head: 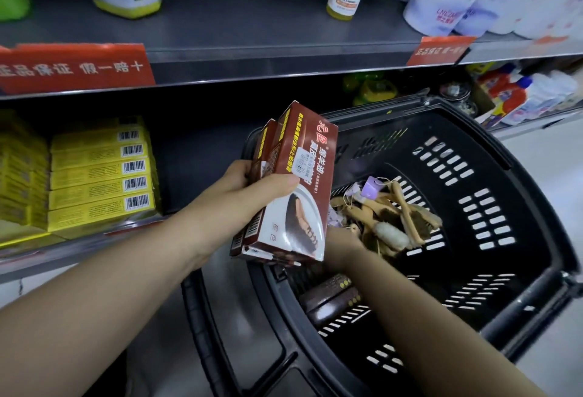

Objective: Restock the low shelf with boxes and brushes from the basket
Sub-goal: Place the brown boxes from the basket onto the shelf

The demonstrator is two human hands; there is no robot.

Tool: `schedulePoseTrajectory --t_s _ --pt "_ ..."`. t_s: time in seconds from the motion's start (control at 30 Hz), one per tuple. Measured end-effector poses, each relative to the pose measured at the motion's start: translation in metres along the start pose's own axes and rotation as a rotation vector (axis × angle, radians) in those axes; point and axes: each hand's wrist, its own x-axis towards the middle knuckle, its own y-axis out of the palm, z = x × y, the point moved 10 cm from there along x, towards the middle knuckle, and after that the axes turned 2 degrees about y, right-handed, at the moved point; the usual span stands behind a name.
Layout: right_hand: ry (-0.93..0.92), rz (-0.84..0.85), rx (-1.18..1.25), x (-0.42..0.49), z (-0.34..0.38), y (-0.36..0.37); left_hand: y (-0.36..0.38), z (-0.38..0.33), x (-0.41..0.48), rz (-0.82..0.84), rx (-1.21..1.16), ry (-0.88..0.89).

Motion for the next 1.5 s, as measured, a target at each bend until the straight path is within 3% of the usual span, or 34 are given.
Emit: schedulePoseTrajectory --t_s 0.13,0.23,0.3,0.43,0.53,0.63,0.73,0.83,0.97,1.03,1.1,1.3,1.5 --pt "0.148 -0.548 0.337 -0.072 -0.047 -0.106 0.001 0.0 -0.002 0.001 -0.03 -0.023" --pt "0.046 -0.911 0.494 -0.148 -0.048 -0.154 0.003 0.002 -0.005 0.049 -0.108 -0.075" --pt "-0.075 -1.054 0.569 -0.187 -0.032 -0.17 0.009 -0.004 -0.012 0.099 -0.15 -0.092" --pt "-0.307 -1.198 0.409 -0.224 0.035 -0.18 -0.003 -0.006 -0.028 0.087 -0.202 -0.098" --pt "-0.412 -1.115 0.396 -0.219 0.076 -0.173 -0.017 -0.004 -0.046 0.127 -0.263 -0.062" --pt "-0.55 -0.968 0.552 -0.211 0.108 -0.165 -0.042 0.001 -0.059 0.083 -0.261 -0.049" --pt "-0.647 -0.797 1.144 -0.197 0.121 -0.165 -0.072 0.009 -0.073 -0.005 -0.285 -0.053" --pt "-0.392 -0.666 1.58 -0.164 0.129 -0.152 -0.101 0.027 -0.088 -0.082 -0.331 -0.073" --pt "-0.087 -0.22 1.7 -0.11 0.169 -0.128 -0.142 0.052 -0.101 -0.215 -0.34 -0.116" --pt "-0.074 0.053 1.603 -0.089 0.199 -0.124 -0.156 0.059 -0.103 -0.237 -0.327 -0.144" --pt "-0.06 0.161 1.516 -0.064 0.212 -0.127 -0.166 0.064 -0.102 -0.231 -0.304 -0.183" --pt "0.056 0.045 1.248 0.032 0.209 -0.145 -0.202 0.077 -0.094 -0.309 -0.32 -0.356" --pt "0.012 -0.123 0.135 0.107 0.198 -0.153 -0.227 0.068 -0.076 -0.254 -0.256 -0.397"
